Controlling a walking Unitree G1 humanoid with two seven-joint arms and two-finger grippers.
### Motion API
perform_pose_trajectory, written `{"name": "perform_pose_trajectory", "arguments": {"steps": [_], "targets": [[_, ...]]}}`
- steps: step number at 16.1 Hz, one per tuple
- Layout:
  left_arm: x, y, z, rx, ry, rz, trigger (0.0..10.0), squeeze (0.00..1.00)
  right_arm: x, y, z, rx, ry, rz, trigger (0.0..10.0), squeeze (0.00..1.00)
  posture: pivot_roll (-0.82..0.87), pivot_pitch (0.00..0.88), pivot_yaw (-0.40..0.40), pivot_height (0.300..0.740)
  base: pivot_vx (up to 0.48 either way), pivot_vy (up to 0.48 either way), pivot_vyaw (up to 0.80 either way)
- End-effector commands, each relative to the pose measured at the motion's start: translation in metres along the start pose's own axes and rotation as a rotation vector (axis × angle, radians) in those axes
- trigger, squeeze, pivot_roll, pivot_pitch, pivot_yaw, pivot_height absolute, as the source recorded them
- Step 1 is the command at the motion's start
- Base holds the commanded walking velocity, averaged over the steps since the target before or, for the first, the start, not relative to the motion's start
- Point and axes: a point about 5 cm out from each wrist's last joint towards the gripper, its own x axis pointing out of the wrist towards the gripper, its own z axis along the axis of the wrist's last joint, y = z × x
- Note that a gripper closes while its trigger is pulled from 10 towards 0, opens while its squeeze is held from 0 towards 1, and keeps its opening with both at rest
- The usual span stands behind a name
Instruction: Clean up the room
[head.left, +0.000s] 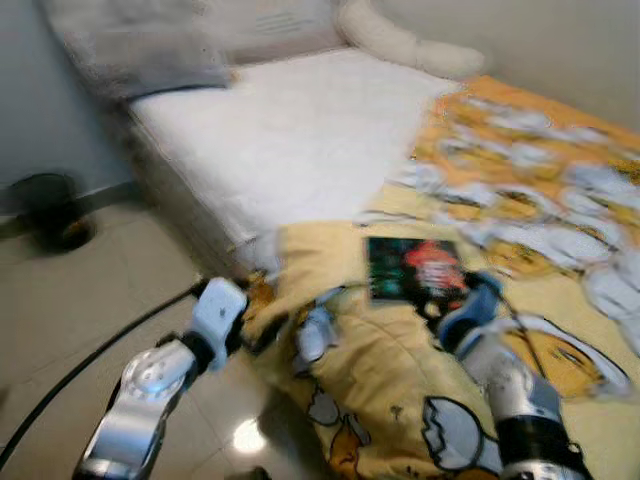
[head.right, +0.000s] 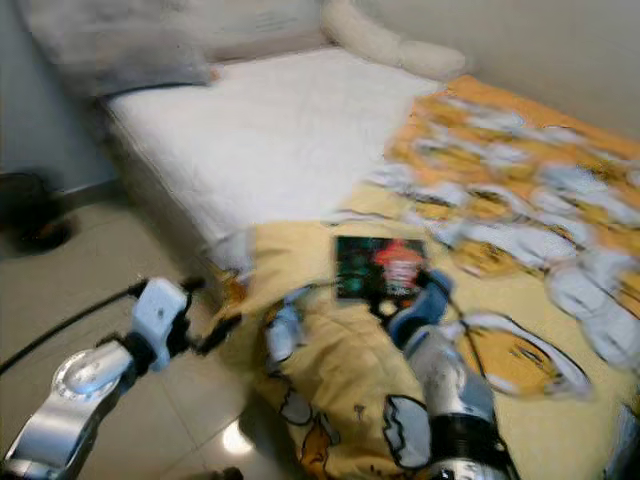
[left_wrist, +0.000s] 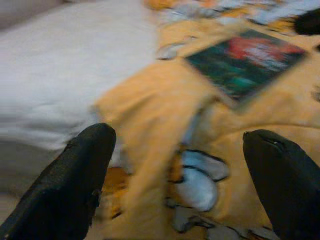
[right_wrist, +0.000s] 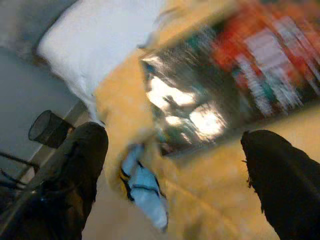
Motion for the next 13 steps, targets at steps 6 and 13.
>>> {"name": "perform_pose_trajectory", "arguments": {"steps": [6, 13], "targets": [[0.008, 0.011, 0.008, 0.024, -0.035, 0.196, 10.0, 0.00, -0.015, 0.023, -0.007, -0.202, -0.092, 0.045, 10.0, 0.00, 0.05, 0.001, -0.013, 0.740, 0.000, 0.000, -0.07], [0.004, 0.013, 0.008, 0.027, -0.041, 0.240, 10.0, 0.00, -0.020, 0.022, -0.014, -0.218, -0.102, 0.000, 10.0, 0.00, 0.05, 0.000, -0.012, 0.740, 0.000, 0.239, -0.79]]}}
